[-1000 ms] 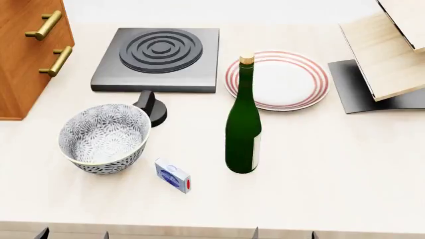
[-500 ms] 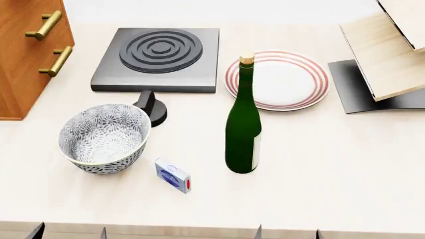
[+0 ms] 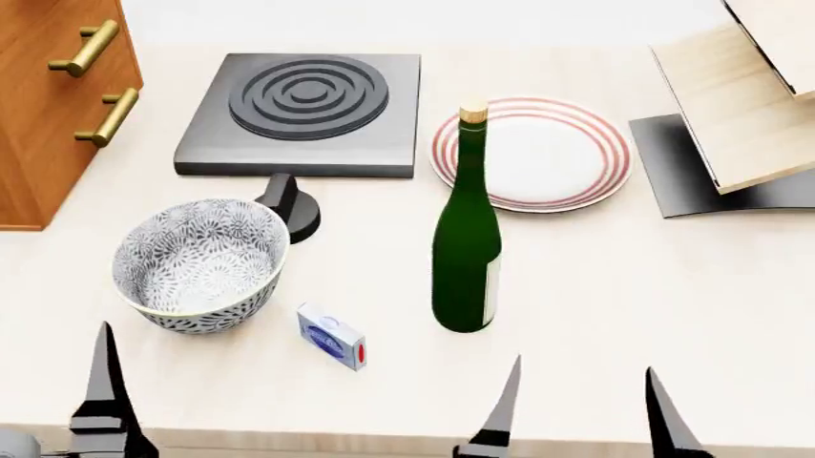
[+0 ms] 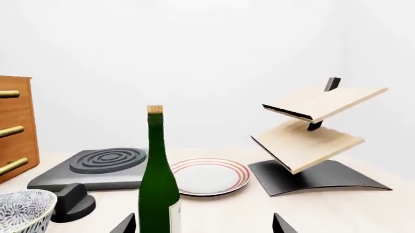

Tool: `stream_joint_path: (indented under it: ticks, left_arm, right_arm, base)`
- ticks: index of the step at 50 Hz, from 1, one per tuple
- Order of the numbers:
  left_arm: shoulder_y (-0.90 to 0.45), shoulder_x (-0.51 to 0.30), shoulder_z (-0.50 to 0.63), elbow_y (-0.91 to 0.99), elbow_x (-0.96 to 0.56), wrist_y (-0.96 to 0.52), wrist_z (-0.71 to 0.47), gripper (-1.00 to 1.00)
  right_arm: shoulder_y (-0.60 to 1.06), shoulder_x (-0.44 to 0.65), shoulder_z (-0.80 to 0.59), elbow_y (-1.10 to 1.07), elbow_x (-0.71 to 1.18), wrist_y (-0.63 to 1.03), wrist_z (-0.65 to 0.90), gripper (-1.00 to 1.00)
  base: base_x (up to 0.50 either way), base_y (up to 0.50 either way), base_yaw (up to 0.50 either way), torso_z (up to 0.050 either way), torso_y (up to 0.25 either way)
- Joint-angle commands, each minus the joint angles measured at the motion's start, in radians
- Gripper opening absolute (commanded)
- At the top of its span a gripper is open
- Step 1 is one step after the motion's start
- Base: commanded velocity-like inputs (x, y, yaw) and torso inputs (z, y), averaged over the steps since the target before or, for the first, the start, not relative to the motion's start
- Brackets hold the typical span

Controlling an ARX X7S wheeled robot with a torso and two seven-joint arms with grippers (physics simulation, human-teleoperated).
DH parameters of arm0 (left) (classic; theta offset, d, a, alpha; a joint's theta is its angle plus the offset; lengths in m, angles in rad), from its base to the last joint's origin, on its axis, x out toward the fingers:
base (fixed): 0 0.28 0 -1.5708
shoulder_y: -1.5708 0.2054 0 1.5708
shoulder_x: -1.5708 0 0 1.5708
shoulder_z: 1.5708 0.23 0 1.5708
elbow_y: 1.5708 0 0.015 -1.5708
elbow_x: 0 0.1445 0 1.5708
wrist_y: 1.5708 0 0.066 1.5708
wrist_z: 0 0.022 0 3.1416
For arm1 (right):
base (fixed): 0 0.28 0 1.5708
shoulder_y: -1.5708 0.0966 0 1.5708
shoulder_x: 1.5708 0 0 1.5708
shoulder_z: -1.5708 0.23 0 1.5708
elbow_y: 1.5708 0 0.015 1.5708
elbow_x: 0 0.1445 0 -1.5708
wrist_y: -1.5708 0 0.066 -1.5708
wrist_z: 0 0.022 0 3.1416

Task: Put the bowl on the top of the cabinet.

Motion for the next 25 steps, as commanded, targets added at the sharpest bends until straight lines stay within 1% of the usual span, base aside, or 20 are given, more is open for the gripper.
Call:
stream_joint_path:
  ticks: [1, 5, 12, 22, 23, 25]
  left_arm:
    - [-0.022, -0.002, -0.081, 0.196, -0.082, -0.092, 0.001, 1.0]
    - [-0.034, -0.007, -0.097, 0.224, -0.101, -0.115, -0.01, 1.0]
    - [-0.048, -0.017, -0.117, 0.285, -0.131, -0.155, -0.029, 1.0]
    - [-0.061, -0.033, -0.137, 0.333, -0.173, -0.19, -0.053, 1.0]
    - [-0.062, -0.035, -0.14, 0.34, -0.179, -0.193, -0.057, 1.0]
    - [-0.06, -0.039, -0.139, 0.343, -0.184, -0.192, -0.061, 1.0]
  right_arm:
    - [0.018, 0.003, 0.007, -0.203, -0.019, 0.111, -0.003, 1.0]
    - [0.035, 0.009, 0.002, -0.283, -0.019, 0.17, 0.009, 1.0]
    - [0.057, 0.017, -0.002, -0.364, -0.016, 0.225, 0.024, 1.0]
    - [0.08, 0.026, -0.017, -0.422, -0.019, 0.272, 0.04, 1.0]
    - [0.083, 0.034, -0.03, -0.42, -0.045, 0.278, 0.05, 1.0]
    - [0.079, 0.031, -0.026, -0.417, -0.034, 0.257, 0.047, 1.0]
  base:
    - [0.0, 0.0, 0.0, 0.0, 0.0]
    - [0.0, 0.0, 0.0, 0.0, 0.0]
    - [0.0, 0.0, 0.0, 0.0, 0.0]
    - [0.0, 0.0, 0.0, 0.0, 0.0]
    - [0.0, 0.0, 0.0, 0.0, 0.0]
    - [0.0, 0.0, 0.0, 0.0, 0.0]
